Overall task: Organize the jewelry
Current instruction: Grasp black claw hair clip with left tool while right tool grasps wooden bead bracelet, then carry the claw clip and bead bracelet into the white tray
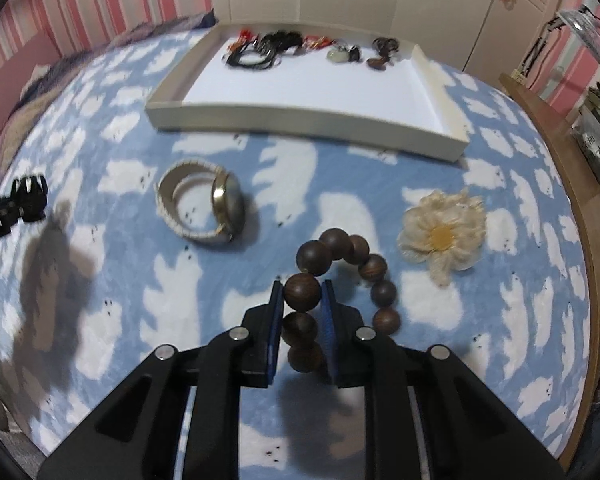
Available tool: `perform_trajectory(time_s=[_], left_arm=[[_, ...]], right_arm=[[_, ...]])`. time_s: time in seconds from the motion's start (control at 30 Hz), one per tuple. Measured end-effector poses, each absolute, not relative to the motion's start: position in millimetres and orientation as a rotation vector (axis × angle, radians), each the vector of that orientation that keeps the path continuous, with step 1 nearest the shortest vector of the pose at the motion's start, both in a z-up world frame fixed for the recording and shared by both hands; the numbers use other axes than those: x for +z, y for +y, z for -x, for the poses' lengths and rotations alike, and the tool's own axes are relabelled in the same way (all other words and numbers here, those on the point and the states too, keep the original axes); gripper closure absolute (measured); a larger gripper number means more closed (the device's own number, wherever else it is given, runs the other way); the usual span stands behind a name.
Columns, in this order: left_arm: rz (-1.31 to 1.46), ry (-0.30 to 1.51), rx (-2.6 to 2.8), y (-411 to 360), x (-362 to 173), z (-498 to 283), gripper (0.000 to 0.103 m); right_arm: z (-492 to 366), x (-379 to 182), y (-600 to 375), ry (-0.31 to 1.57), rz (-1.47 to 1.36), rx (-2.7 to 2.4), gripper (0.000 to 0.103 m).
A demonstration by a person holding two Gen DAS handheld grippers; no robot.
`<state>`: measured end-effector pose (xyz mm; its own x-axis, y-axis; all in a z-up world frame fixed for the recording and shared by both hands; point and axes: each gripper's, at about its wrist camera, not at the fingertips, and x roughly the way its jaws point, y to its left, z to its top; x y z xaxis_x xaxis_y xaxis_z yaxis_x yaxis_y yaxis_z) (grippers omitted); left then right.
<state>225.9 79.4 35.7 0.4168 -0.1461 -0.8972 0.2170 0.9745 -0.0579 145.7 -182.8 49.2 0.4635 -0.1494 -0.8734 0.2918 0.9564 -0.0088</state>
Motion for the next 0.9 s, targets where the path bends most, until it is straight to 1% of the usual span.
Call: perform_trajectory(time_s=[0.27, 0.57, 0.77, 0.9], left_arm=[[-0.047, 1.093, -0.230, 57.2, 52.6, -226.0, 0.071], [-0.040, 1.050, -0.289, -2.9, 77.4, -232.6, 0.071], [-0.044, 1.031, -0.333, -47.2, 96.4, -258.1, 0.071], [-0.043, 1.026, -0.333, -73.7, 100.6, -289.7, 0.071]], right_arm=[[-137.7, 63.2, -215.9, 0.945, -0.250, -0.270, 0.084], [-146.8, 86.3, -242.3, 0.827, -0.305, -0.244, 0.084], [-172.9, 118.9, -260.1, 0.741, -0.281, -0.254, 0.084], [-202.2, 128.8, -279.7, 0.735, -0.251, -0.286, 0.084]])
